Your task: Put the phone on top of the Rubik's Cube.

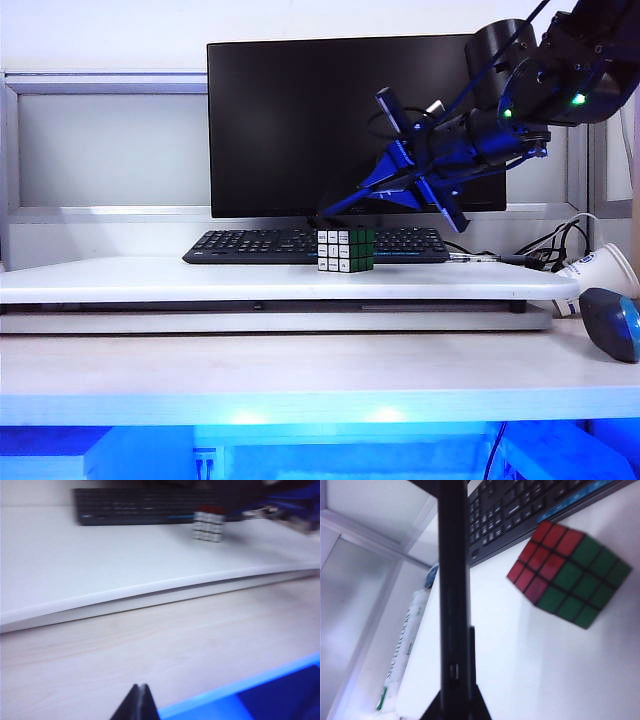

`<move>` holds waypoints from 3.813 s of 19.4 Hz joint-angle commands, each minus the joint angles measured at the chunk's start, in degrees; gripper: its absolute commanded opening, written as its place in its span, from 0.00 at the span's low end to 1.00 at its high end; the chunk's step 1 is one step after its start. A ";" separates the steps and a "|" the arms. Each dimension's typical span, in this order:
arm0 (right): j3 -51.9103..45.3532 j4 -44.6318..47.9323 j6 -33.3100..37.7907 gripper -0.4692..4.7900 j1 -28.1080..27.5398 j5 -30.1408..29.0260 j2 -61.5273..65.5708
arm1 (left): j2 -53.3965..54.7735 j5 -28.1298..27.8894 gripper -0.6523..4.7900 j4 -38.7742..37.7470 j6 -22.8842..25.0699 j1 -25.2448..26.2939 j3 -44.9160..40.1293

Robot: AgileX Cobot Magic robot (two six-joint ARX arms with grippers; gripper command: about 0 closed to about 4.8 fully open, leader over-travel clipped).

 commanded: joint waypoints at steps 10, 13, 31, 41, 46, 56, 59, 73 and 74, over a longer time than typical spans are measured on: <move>0.92 2.75 1.44 0.07 -0.24 0.35 1.05 | 0.02 -1.86 0.11 -0.90 0.42 0.07 0.15; 2.75 3.06 2.49 0.07 -0.02 0.17 2.23 | 0.04 -1.86 0.11 -0.90 0.42 0.07 0.15; 5.75 -0.31 4.07 0.07 0.26 -1.66 4.98 | 0.04 -2.89 0.11 -0.94 0.42 0.09 0.15; 5.75 -0.42 4.09 0.07 0.22 0.72 5.20 | 0.04 -2.89 0.11 -0.94 0.42 0.09 0.15; 5.75 -0.37 4.46 0.09 0.22 0.48 5.20 | 0.04 -2.89 0.11 -0.94 0.42 0.09 0.15; 5.75 -0.42 7.04 0.26 0.22 0.48 5.20 | 0.04 -2.89 0.11 -0.94 0.42 0.09 0.15; 5.75 -0.44 7.04 0.27 0.22 0.44 5.20 | 0.04 -2.89 0.11 -0.94 0.42 0.09 0.15; 5.75 -4.70 6.97 0.82 0.22 1.64 5.18 | 0.04 -2.89 0.11 -0.94 0.42 0.09 0.15; 5.75 -4.70 6.97 0.84 0.22 1.77 5.20 | 0.04 -2.89 0.11 -0.94 0.42 0.09 0.15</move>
